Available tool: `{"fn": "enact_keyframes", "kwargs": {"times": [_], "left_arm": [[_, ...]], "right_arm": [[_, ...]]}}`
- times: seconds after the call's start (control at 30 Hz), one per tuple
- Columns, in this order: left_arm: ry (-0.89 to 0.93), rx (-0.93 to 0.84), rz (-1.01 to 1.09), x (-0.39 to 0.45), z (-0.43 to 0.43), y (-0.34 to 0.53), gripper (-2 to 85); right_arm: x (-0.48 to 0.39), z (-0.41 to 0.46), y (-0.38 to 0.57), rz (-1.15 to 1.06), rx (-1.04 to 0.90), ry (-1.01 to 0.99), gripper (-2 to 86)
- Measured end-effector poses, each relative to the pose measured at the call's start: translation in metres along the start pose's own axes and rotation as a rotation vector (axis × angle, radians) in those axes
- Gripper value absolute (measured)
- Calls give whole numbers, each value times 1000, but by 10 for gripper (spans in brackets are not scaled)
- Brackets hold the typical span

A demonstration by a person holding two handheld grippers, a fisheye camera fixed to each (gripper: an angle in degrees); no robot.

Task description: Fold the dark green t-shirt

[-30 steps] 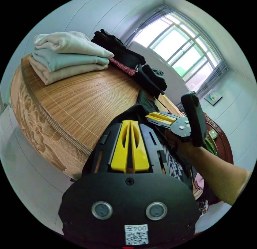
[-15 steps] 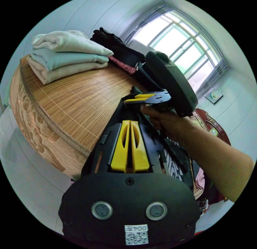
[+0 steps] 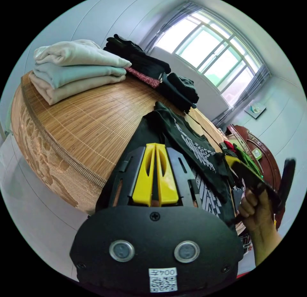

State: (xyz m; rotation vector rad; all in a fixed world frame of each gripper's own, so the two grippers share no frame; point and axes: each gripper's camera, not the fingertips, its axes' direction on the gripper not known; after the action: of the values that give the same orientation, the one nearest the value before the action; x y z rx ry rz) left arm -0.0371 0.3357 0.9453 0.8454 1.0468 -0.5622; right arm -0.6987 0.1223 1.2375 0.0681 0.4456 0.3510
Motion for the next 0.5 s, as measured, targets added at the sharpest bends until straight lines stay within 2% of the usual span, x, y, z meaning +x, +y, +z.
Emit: {"fn": "enact_keyframes", "kwargs": {"times": [0.03, 0.1, 0.2, 0.33, 0.5], "left_arm": [[5, 2, 5, 0, 0, -1, 2], [4, 4, 14, 1, 0, -2, 2], [-9, -2, 39, 5, 2, -5, 1], [-31, -9, 68, 10, 6, -10, 1], [-42, -10, 76, 10, 7, -17, 1]], "right_arm": [[26, -4, 14, 86, -12, -3, 73], [129, -18, 76, 418, -57, -15, 85], [215, -21, 139, 657, -102, -48, 97], [255, -10, 164, 665, -97, -60, 109], [263, 32, 151, 473, -148, -17, 116]]}}
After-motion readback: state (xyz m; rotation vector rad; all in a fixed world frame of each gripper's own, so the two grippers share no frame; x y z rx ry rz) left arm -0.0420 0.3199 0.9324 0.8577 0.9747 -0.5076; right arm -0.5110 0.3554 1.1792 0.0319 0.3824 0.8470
